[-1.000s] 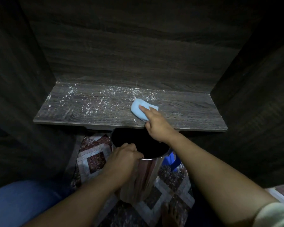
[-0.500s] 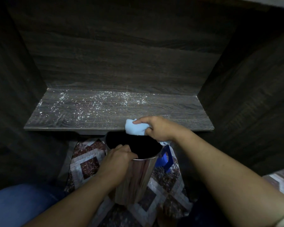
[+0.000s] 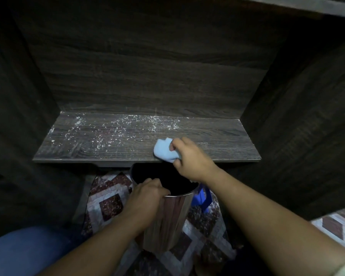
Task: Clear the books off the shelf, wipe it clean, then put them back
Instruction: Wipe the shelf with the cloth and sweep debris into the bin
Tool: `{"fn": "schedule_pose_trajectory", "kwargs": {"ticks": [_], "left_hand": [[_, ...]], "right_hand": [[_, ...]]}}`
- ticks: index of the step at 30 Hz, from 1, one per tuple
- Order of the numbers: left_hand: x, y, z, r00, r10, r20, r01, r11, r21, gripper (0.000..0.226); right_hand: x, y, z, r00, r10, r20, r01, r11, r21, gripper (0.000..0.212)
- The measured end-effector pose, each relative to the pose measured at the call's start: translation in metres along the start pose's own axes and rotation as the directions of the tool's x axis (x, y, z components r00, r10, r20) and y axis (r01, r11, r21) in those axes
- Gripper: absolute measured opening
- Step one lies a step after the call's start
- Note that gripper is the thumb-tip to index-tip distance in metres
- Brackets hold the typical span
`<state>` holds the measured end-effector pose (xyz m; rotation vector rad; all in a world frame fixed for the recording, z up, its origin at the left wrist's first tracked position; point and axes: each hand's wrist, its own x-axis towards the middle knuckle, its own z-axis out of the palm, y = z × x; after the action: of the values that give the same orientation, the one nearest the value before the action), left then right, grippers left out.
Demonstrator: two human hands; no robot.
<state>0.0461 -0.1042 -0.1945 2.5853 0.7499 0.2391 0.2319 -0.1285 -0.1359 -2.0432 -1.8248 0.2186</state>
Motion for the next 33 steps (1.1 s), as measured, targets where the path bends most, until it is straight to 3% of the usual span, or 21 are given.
{"fn": "schedule_pose_trajectory", "kwargs": {"ticks": [2,4,8,14,18,26,30,33], "left_hand": [[0.000,0.000,-0.001,1.000,0.002,-0.003,-0.002,1.000,0.015,0.028],[0.000,0.001,-0.001,1.000,0.003,0.003,-0.003,1.000,0.019,0.027],[0.000,0.002,-0.004,1.000,-0.011,0.015,0.010,1.000,0.028,0.031],[0.005,0.006,-0.007,1.000,-0.001,0.002,0.001,1.000,0.019,0.033],[0.010,0.009,-0.006,1.000,0.011,-0.009,-0.012,1.000,-0.002,0.029],[0.019,0.011,-0.007,0.998,-0.047,0.041,0.048,0.998,-0.031,0.035],[0.020,0.013,-0.006,0.997,-0.064,0.037,0.065,0.998,-0.019,0.029],[0.019,0.014,-0.006,0.996,-0.070,0.058,0.070,0.997,-0.013,0.042]], "right_hand": [[0.003,-0.005,-0.007,0.986,0.018,-0.165,-0.007,0.998,0.068,0.033],[0.002,-0.006,-0.009,0.976,0.025,-0.216,-0.009,0.997,0.074,0.034],[-0.002,0.002,0.002,0.991,0.064,0.121,-0.058,0.997,-0.055,0.027],[0.013,0.012,-0.011,0.987,0.111,-0.119,-0.095,0.987,0.130,0.039],[0.032,0.038,-0.011,0.975,0.153,-0.162,-0.144,0.987,0.067,0.066],[0.084,0.073,0.005,0.938,0.186,-0.292,-0.186,0.982,0.028,0.060],[0.106,0.078,0.016,0.962,0.168,-0.216,-0.181,0.982,-0.045,0.057],[0.113,0.087,0.021,0.985,0.161,-0.065,-0.168,0.978,-0.121,0.068]]}}
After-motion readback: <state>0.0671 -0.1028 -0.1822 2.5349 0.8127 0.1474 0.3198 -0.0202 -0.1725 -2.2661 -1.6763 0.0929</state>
